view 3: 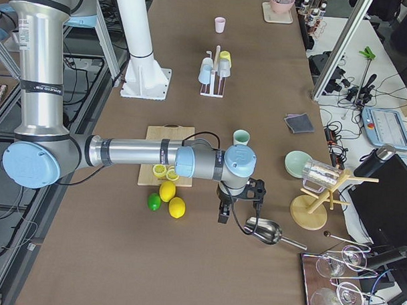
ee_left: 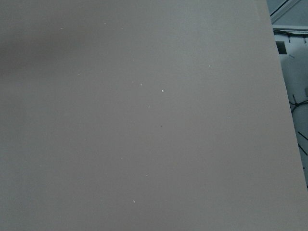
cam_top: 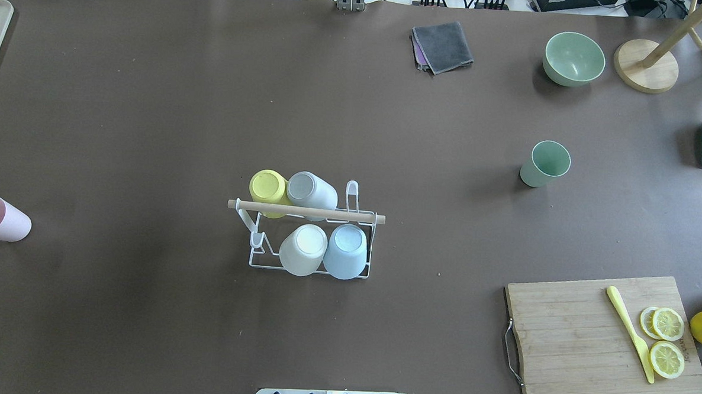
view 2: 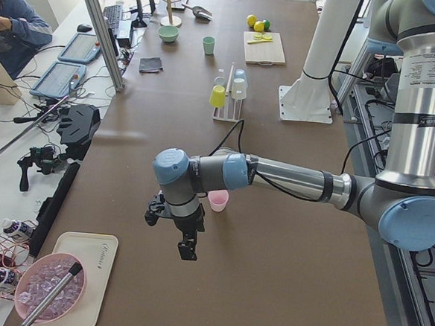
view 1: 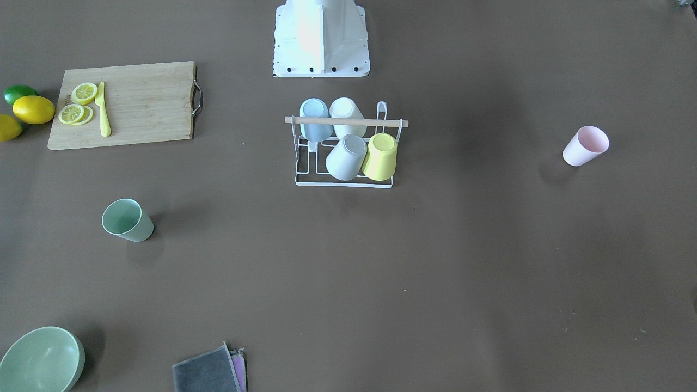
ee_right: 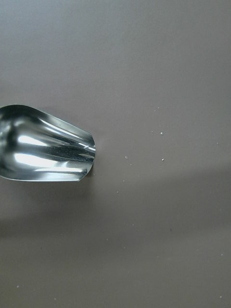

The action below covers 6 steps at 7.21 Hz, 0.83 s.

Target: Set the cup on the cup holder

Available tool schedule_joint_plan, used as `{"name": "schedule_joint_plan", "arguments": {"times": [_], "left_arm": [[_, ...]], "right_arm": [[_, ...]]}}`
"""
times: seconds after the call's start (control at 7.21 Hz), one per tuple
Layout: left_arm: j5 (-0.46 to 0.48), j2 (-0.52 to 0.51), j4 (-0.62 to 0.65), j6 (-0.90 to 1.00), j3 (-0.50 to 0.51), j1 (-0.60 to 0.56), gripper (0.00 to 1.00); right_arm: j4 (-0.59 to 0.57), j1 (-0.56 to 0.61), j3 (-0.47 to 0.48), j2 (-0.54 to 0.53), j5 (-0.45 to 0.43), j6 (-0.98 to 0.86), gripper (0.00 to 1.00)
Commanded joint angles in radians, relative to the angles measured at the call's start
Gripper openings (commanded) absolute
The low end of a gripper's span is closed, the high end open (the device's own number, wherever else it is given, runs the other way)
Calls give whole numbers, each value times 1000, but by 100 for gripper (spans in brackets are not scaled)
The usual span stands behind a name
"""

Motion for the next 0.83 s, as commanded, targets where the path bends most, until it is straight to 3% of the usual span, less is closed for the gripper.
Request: {"name": "schedule_joint_plan", "arguments": {"times": [0.0,0.14,0.28,0.56,0.69], "left_arm": [[77,-190,190,-3,151,79,97],[85,-293,197,-4,307,108,97],[103,-354,208,-5,384,157,97],[123,-380,254,6,390,204,97],[131,-418,365,13,399,276,97]], "right_arm": [[0,0,0,-1,0,-3,100],[0,0,3,-2,-2,3,100],[0,0,3,-2,-2,1,100],[2,-3,21,15,-21,9,100],[2,-30,37,32,-52,30,100]]}}
